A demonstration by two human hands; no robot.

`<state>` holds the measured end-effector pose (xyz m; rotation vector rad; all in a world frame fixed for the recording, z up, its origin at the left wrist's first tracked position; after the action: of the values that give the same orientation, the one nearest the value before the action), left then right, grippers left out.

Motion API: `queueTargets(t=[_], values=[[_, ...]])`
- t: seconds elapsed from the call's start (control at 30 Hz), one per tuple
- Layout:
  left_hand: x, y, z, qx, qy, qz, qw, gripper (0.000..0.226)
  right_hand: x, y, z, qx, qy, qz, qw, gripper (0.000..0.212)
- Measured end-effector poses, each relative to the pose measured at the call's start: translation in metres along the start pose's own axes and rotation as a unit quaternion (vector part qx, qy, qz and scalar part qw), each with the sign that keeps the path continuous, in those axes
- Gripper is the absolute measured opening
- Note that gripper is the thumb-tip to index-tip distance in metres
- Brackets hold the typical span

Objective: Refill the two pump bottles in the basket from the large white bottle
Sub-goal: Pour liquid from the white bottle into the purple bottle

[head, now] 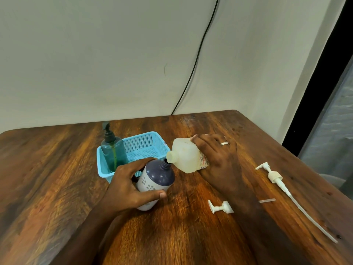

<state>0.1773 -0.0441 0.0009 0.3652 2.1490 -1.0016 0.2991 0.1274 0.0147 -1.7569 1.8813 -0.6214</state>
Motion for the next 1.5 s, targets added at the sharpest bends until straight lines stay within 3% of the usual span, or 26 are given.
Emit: queueTargets(t=[1.5], values=[[0.0063,0.0012,-0.0010,-0.001,0.001,-0.004,1.000,0.071,0.0009,-0.0020,-0.0010,-0.002,-0.002,0.001,1.000,0.082]])
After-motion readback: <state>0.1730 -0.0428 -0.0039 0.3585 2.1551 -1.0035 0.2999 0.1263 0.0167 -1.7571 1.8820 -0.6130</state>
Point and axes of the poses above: each hand's wrist, its own z-axis away from the middle knuckle, its own y-axis out of the palm, x = y × z, the point moved 9 cm from there along -z, towards the middle knuckle, and after that the axes turned 11 degrees about -y, right-handed, at the moved point
